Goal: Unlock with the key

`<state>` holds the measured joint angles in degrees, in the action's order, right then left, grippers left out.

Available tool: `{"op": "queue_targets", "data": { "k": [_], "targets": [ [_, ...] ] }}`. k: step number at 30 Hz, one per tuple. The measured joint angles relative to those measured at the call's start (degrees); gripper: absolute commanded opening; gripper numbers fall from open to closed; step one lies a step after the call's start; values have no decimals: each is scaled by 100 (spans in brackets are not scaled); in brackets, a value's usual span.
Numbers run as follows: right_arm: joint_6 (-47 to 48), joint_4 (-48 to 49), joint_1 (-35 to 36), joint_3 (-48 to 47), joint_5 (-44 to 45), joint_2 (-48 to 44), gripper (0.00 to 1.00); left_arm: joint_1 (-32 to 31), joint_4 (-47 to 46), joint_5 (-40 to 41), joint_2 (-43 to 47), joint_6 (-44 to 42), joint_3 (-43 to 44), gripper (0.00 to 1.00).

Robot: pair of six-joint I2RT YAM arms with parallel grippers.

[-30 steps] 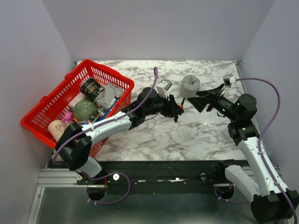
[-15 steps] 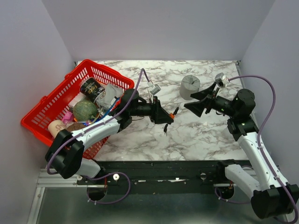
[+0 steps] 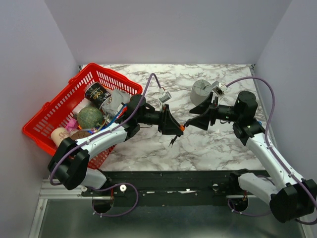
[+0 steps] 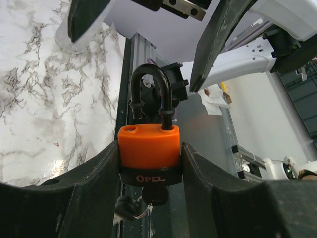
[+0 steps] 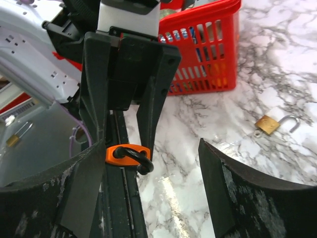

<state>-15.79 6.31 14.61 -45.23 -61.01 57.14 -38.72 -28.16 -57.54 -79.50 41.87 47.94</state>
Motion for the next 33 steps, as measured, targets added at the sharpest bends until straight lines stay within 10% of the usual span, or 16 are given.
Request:
{"op": "queue_targets", "data": {
  "k": [15, 33],
  "targets": [
    [-61, -4, 295, -11, -302, 256, 18, 2, 669, 243, 164, -535, 0, 0],
    [-96, -219, 328, -26, 232, 627, 1, -251, 2249, 2188, 748, -1790, 109, 0]
  ]
}}
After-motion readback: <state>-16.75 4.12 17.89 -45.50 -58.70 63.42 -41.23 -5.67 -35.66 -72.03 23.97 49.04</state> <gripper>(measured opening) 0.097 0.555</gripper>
